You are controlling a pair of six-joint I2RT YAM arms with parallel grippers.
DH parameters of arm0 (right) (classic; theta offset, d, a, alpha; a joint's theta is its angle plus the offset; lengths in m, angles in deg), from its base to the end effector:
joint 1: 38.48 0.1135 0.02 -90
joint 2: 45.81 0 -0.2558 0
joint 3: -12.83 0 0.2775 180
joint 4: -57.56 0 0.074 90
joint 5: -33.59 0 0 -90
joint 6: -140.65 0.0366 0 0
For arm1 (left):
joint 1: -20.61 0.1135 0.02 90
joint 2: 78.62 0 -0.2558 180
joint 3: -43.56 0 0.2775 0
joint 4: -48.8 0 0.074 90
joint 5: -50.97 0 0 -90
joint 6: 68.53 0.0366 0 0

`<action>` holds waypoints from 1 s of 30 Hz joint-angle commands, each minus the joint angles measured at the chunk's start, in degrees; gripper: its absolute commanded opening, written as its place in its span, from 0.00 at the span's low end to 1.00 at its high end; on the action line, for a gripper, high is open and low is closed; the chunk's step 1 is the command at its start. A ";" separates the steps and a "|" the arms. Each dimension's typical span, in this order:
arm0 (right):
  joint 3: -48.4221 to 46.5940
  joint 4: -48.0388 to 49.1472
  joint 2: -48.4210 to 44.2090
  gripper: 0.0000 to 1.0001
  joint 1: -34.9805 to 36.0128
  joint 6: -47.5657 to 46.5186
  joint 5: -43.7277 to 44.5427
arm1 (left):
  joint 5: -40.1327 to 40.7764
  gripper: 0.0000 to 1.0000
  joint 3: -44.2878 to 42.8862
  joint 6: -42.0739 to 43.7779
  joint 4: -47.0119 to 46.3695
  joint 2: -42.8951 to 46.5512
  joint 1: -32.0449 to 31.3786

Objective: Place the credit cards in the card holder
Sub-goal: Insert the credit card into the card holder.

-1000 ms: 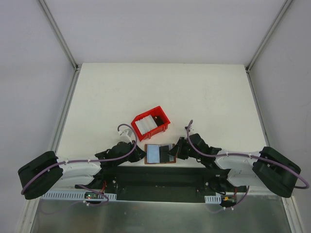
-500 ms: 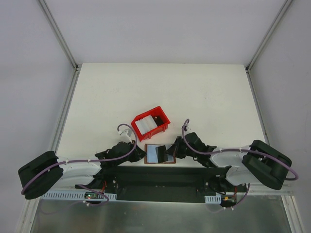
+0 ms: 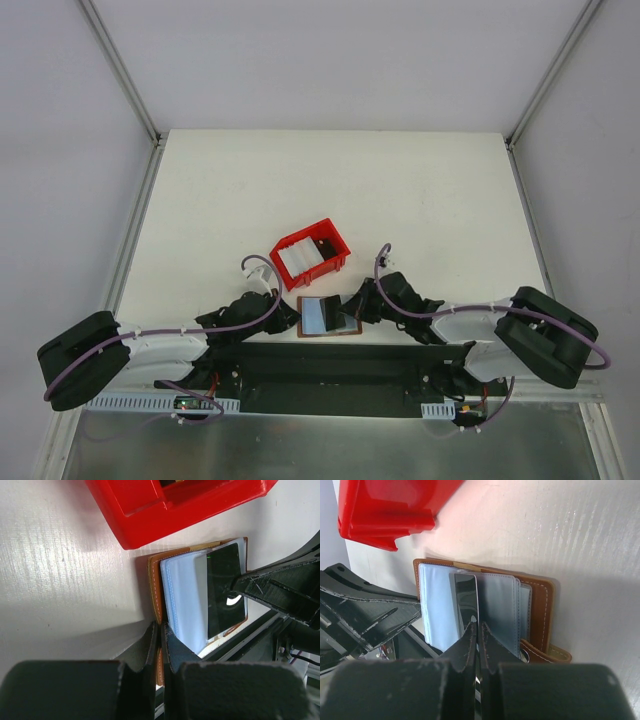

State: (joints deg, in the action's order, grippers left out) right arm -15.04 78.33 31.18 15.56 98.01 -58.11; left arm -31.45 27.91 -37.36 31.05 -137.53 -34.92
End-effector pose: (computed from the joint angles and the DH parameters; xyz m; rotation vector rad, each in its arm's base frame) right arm 0.1408 0.1960 0.1004 -0.1518 2.2577 1.0661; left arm 0.1112 -0.1535 0.0949 -0.1553 2.1978 -1.0880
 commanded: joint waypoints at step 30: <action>-4.75 -10.05 -1.05 0.49 9.94 0.99 12.77 | 1.66 0.00 2.72 0.99 3.61 -1.20 -0.37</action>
State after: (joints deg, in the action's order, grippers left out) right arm -20.37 73.33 32.42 25.22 101.00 -47.75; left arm -31.32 27.91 -37.54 29.98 -138.34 -34.92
